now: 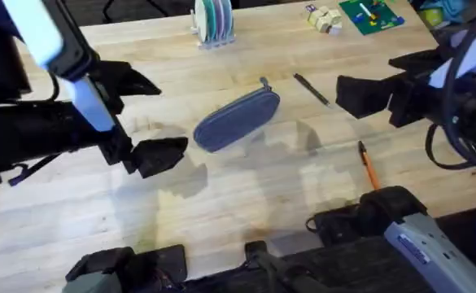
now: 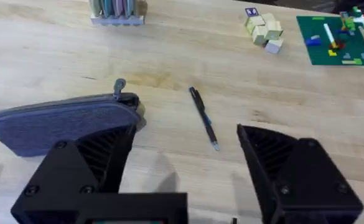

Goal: Unzip the bag, pick up the pens from the table one at a time and place them inside, then zip the bag closed.

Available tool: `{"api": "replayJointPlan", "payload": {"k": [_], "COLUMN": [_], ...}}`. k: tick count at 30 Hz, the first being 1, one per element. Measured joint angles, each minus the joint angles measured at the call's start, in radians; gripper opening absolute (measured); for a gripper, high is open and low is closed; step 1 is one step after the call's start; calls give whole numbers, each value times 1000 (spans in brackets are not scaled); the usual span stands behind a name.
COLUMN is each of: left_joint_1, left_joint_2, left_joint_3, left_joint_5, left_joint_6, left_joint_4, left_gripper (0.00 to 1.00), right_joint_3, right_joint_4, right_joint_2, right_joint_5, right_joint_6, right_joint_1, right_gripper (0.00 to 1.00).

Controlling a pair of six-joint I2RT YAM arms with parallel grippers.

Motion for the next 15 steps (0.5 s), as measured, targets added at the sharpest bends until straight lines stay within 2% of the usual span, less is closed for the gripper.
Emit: {"api": "replayJointPlan", "payload": {"k": [1, 2, 7, 15], "left_joint_1": [-5, -82, -124, -126], "left_joint_2": [10, 100, 190, 326], "left_joint_3": [0, 0, 0, 0], "left_joint_5": [12, 25, -16, -30], "left_joint_6": [27, 129, 155, 165], "left_joint_4": [-2, -1, 12, 110], "left_gripper": [993, 993, 993, 992], "right_joint_3": [0, 0, 0, 0], "right_joint_4": [0, 0, 0, 0], "right_joint_2": [0, 0, 0, 0], "right_joint_5": [0, 0, 0, 0], "right_joint_6": [-2, -2, -2, -2], "right_joint_1": [0, 0, 0, 0], "right_gripper": [998, 998, 998, 998]}}
